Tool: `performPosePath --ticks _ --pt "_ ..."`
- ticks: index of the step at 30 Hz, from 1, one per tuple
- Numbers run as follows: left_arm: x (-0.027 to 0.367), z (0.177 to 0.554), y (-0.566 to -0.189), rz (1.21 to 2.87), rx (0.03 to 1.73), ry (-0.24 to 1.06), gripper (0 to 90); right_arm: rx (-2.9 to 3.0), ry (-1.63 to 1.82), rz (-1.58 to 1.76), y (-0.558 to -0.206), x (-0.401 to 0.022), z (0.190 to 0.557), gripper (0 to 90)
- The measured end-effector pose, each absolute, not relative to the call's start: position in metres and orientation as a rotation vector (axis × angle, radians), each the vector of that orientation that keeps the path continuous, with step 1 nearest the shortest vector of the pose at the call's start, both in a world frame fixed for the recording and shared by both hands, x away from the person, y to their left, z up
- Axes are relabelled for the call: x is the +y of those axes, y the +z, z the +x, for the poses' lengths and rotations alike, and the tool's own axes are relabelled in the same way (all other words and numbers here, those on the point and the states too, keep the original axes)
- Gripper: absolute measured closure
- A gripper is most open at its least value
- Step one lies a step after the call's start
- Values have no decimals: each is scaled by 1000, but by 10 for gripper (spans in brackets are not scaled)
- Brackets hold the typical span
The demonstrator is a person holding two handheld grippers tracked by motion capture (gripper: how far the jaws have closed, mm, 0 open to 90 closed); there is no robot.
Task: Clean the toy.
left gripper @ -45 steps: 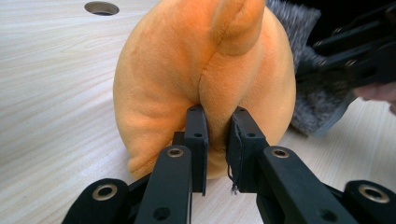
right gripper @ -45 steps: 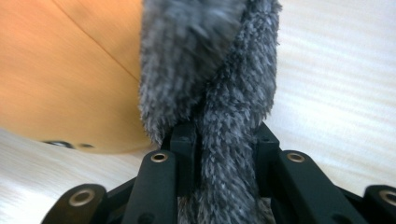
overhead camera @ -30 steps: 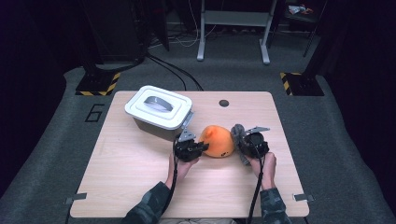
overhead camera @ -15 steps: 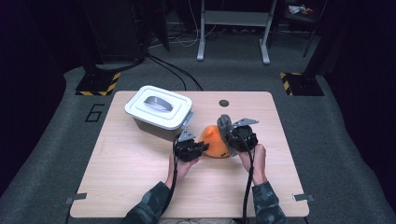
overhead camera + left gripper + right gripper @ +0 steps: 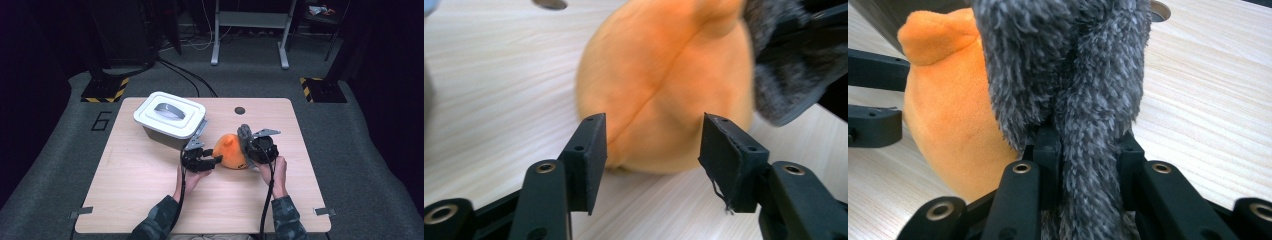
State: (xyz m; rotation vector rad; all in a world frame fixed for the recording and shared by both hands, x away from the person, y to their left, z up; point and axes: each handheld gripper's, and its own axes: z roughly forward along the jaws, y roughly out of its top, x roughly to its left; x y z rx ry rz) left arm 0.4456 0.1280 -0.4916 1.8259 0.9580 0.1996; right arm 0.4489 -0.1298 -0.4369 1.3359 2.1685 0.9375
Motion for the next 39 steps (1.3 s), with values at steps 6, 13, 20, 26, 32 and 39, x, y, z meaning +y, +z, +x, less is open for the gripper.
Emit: performPosePath --ticks 6,13,20,26,32,39 --pt "132 451 -501 1830 979 163 418 2163 935 1336 -440 -133 449 714" --pt "127 455 -507 1817 972 138 539 2159 931 1342 -441 -135 449 714" --pt "123 453 -504 1820 930 175 817 2138 935 1364 -442 -142 447 715" --pt "116 448 -494 1813 910 233 844 2081 961 1358 -438 -149 443 717" --pt "114 444 -476 1796 870 281 847 2034 993 1326 -418 -154 433 716" --pt "108 442 -466 1827 819 314 847 2052 1029 1241 -397 -137 422 710"
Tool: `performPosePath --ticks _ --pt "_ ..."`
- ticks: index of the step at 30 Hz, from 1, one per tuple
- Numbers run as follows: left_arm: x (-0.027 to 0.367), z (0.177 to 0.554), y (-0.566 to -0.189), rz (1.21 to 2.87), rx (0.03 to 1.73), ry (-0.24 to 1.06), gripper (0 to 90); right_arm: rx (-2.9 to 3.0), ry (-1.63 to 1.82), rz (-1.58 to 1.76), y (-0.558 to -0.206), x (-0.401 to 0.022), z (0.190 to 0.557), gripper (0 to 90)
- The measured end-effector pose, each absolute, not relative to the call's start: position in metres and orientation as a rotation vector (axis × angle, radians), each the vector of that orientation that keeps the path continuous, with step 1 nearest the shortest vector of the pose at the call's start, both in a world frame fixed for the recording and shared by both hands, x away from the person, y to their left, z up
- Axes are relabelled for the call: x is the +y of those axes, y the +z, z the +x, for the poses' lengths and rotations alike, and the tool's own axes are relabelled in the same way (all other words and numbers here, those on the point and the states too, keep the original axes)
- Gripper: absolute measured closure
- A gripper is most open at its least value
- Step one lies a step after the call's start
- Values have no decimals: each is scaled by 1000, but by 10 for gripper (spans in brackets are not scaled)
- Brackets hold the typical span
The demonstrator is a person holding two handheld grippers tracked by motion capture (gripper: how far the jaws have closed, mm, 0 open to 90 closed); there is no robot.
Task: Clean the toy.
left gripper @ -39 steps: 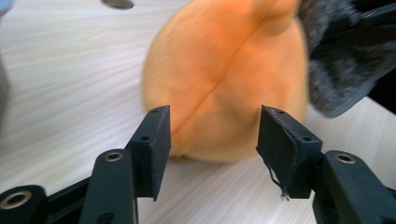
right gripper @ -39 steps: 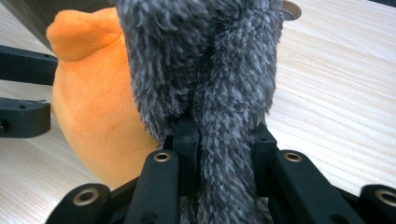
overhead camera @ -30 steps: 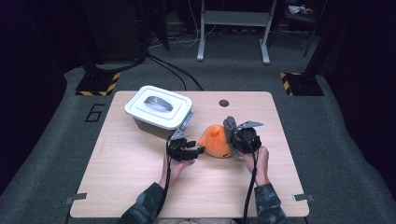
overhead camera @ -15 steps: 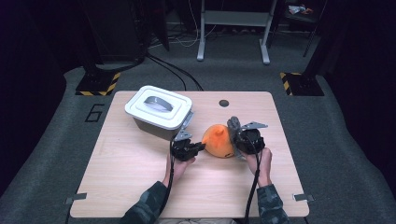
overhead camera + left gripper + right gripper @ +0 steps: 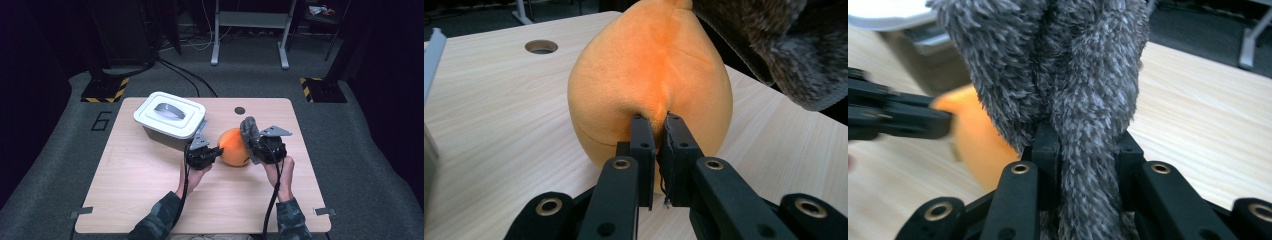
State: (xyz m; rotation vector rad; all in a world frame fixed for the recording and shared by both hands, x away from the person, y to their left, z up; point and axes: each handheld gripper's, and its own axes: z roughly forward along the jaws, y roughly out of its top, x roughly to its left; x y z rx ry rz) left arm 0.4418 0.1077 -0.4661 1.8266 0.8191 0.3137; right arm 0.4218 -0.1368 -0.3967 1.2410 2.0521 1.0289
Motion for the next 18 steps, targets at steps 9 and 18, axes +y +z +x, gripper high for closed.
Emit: performPosePath --ticks 9,18 --pt "97 437 -464 1861 758 355 847 2154 924 1119 -393 -96 421 701" --pt "97 436 -467 1869 753 327 847 2168 862 1178 -407 -100 431 712"
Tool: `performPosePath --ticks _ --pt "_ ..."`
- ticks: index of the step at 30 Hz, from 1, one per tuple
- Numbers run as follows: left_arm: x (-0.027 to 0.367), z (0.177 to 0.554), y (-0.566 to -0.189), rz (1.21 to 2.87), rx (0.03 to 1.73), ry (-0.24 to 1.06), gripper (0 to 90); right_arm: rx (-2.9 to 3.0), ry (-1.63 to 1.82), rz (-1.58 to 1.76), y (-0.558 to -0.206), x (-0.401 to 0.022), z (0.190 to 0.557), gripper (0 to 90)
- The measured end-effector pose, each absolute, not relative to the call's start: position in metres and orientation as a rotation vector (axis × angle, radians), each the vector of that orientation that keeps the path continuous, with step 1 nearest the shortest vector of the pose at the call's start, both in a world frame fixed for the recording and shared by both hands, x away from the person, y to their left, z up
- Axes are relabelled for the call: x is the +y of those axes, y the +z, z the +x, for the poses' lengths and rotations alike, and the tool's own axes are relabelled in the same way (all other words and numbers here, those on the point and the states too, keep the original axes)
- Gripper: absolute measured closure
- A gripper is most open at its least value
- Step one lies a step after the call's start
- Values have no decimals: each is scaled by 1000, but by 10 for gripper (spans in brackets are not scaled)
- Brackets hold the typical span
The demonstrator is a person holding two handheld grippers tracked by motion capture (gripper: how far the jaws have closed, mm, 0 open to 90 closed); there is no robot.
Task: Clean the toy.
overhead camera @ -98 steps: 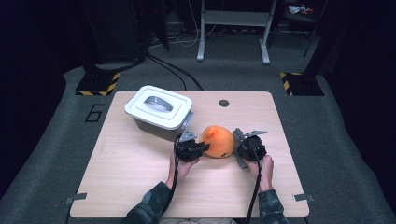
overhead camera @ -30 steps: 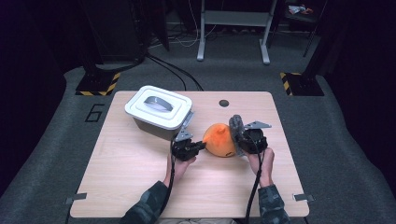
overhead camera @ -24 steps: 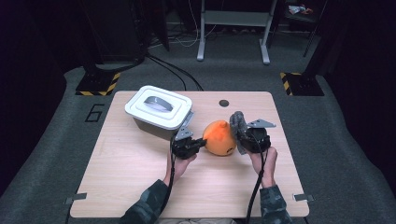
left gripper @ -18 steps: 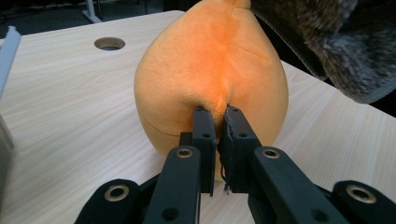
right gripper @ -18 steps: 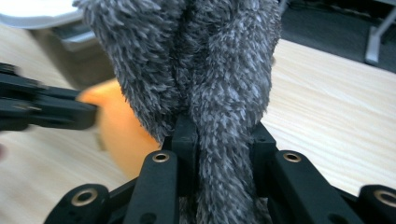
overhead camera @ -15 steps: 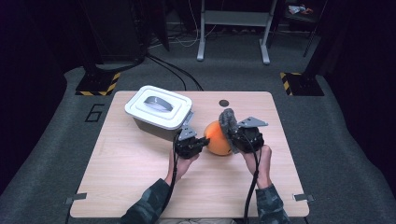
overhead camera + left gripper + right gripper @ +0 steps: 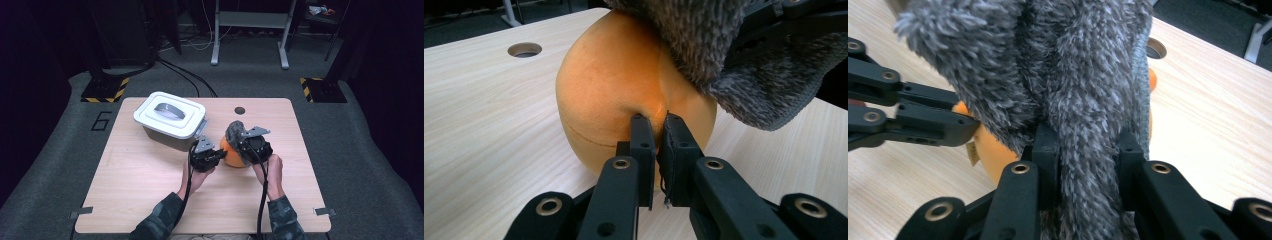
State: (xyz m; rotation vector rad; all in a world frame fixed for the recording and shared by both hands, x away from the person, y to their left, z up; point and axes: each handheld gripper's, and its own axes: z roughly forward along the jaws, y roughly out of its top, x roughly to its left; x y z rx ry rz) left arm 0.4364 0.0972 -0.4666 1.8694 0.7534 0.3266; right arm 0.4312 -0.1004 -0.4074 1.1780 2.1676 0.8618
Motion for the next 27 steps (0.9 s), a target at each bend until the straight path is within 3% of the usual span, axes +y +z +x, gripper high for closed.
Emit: performPosePath --ticks 18,27 --pt "90 433 -466 1852 743 322 847 2077 829 1289 -416 -138 431 716" --pt "88 435 -466 1858 734 330 847 2138 954 1160 -396 -112 418 714"
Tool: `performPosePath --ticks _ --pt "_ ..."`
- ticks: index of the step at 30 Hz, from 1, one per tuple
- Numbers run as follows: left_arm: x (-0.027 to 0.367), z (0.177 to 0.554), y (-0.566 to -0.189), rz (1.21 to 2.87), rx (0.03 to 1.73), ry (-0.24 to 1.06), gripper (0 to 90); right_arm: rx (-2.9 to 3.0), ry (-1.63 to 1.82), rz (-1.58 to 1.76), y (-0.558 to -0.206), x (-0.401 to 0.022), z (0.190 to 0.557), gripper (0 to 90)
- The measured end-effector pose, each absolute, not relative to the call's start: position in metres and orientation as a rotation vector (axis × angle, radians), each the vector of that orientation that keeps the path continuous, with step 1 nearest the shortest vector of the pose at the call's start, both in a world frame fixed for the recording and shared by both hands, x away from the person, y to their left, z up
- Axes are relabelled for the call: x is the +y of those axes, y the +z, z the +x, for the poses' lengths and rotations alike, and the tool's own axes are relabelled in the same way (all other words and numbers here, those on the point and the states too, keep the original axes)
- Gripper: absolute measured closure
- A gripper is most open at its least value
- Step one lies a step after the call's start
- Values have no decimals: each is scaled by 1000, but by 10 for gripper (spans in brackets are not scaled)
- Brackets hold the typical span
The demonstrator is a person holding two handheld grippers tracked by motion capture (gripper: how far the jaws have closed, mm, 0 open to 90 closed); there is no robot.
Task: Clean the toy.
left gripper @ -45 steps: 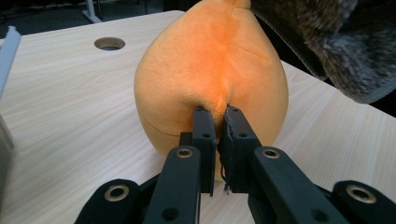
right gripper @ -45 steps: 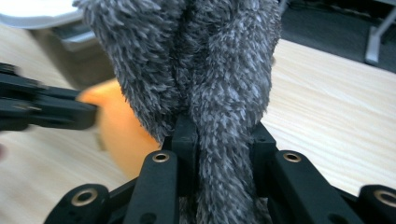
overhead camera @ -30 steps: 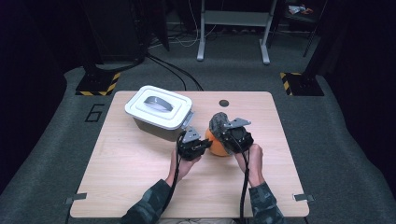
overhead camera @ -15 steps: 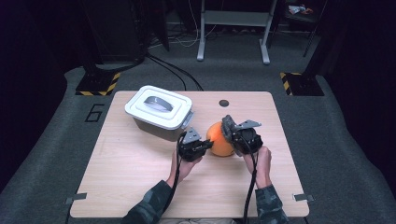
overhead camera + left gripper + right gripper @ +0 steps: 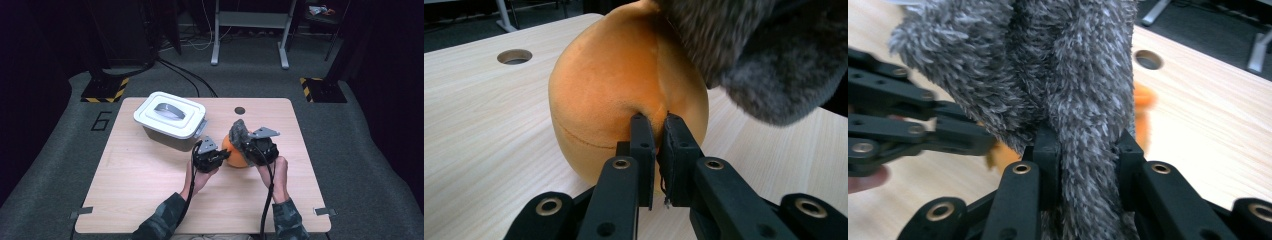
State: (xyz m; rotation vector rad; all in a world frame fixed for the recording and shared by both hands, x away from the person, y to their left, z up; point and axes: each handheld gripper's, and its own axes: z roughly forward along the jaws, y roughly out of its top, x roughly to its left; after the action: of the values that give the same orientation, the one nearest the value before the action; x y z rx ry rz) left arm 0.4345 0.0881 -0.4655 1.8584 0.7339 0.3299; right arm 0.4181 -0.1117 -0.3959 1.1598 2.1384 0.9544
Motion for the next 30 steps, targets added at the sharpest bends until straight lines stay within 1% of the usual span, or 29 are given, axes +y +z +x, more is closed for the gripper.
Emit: performPosePath --ticks 5,9,13,20,30 --pt "89 434 -466 1863 734 325 848 2188 922 1145 -405 -95 422 713" --pt "89 434 -467 1861 738 316 849 2188 911 1150 -408 -95 425 715" --pt "90 434 -467 1861 737 320 849 2157 878 1176 -408 -100 427 717" --pt "94 435 -469 1853 754 317 849 2078 832 1263 -412 -122 437 717" --pt "94 436 -469 1852 773 319 847 2093 914 1256 -412 -129 436 712"
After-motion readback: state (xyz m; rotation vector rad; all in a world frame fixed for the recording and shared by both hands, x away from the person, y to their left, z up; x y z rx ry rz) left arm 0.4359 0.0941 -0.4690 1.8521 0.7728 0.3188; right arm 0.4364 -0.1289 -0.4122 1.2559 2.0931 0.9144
